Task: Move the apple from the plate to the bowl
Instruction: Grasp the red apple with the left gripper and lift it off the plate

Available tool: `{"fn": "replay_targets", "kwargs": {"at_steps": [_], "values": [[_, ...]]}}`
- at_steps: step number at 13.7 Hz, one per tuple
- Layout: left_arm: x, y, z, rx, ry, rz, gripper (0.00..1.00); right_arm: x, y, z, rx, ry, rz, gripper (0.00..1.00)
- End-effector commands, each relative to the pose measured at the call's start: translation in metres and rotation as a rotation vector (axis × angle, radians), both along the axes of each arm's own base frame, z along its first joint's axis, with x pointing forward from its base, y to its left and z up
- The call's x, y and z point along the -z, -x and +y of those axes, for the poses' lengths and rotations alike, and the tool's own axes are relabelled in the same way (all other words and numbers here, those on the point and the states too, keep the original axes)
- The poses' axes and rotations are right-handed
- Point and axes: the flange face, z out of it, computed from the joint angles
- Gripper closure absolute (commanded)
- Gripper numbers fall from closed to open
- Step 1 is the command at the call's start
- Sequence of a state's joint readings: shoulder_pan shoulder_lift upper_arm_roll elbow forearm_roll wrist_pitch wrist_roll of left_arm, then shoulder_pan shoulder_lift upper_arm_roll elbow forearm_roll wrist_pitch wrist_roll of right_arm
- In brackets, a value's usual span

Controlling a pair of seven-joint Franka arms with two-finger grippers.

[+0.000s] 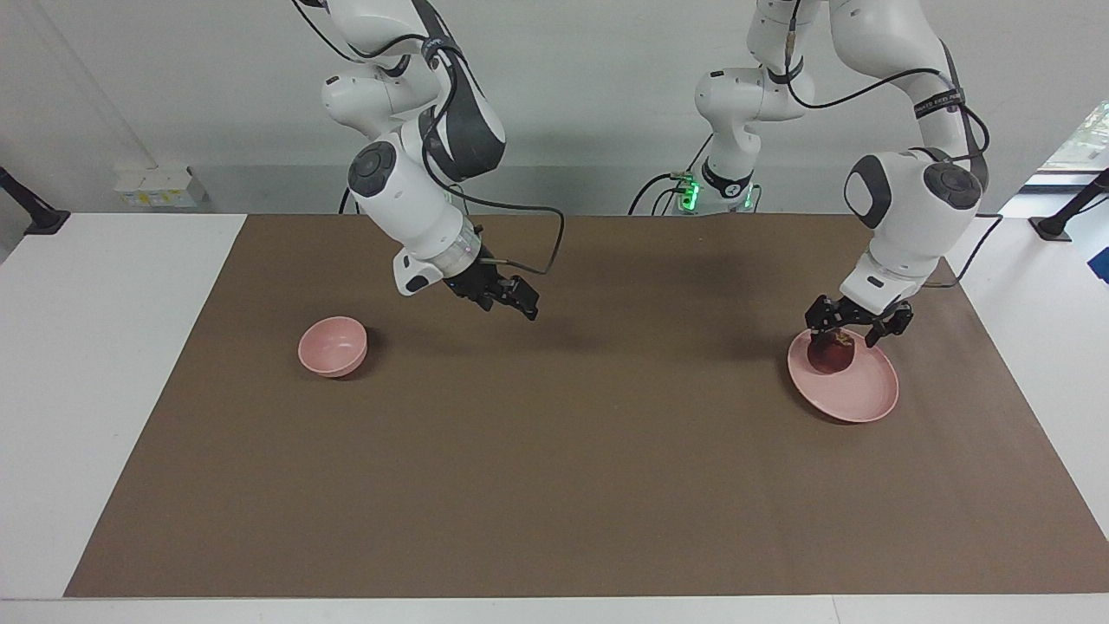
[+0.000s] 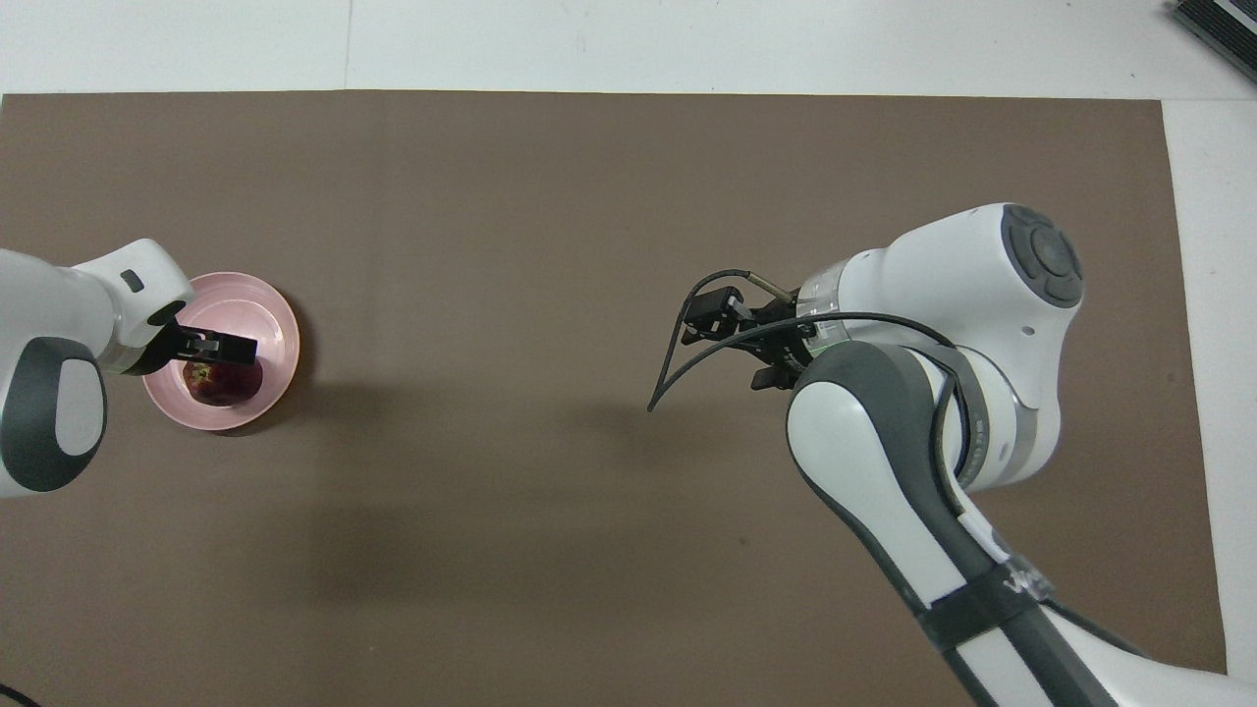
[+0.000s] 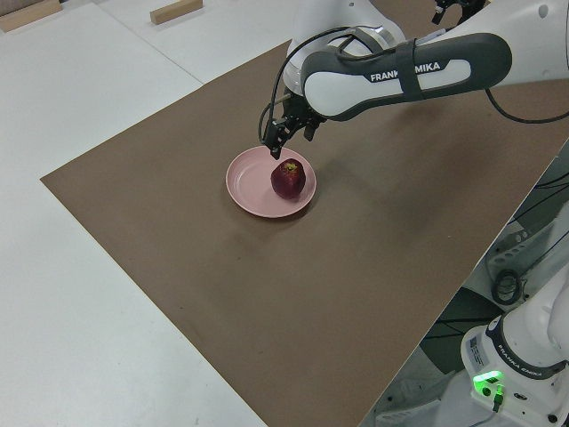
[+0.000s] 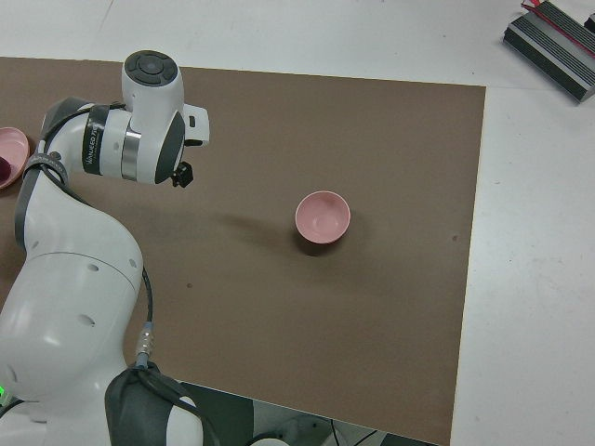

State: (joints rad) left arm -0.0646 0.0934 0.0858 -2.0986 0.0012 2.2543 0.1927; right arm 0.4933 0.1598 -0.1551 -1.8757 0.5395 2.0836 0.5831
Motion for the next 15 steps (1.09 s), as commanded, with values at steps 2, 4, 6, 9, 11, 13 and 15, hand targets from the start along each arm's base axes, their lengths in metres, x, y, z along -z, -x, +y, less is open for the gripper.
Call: {"fn": "replay_targets", "kwargs": {"at_steps": [2, 4, 6, 9, 11, 13, 15], "values": [[0.032, 0.004, 0.011, 0.038, -0.008, 0.005, 0.0, -0.001, 0.008, 0.008, 0.067, -0.045, 0.039, 0.0], [0.037, 0.012, 0.023, 0.047, -0.008, 0.019, 0.0, 0.01, 0.006, 0.017, 0.091, -0.087, 0.049, 0.0], [0.04, 0.017, 0.023, 0.048, -0.006, 0.033, 0.1, 0.009, 0.005, 0.02, 0.111, -0.109, 0.047, 0.0], [0.036, 0.013, 0.017, 0.066, -0.009, 0.021, 0.82, 0.019, 0.004, 0.024, 0.151, -0.15, 0.082, 0.0], [0.026, 0.01, 0.017, 0.072, -0.01, 0.007, 1.0, 0.019, 0.003, 0.025, 0.189, -0.174, 0.106, 0.0], [0.006, 0.004, 0.023, 0.096, -0.012, -0.006, 1.0, 0.023, 0.002, 0.026, 0.211, -0.176, 0.114, 0.0], [-0.011, 0.003, 0.025, 0.097, -0.01, -0.002, 1.0, 0.022, 0.0, 0.028, 0.213, -0.183, 0.116, 0.0]]}}
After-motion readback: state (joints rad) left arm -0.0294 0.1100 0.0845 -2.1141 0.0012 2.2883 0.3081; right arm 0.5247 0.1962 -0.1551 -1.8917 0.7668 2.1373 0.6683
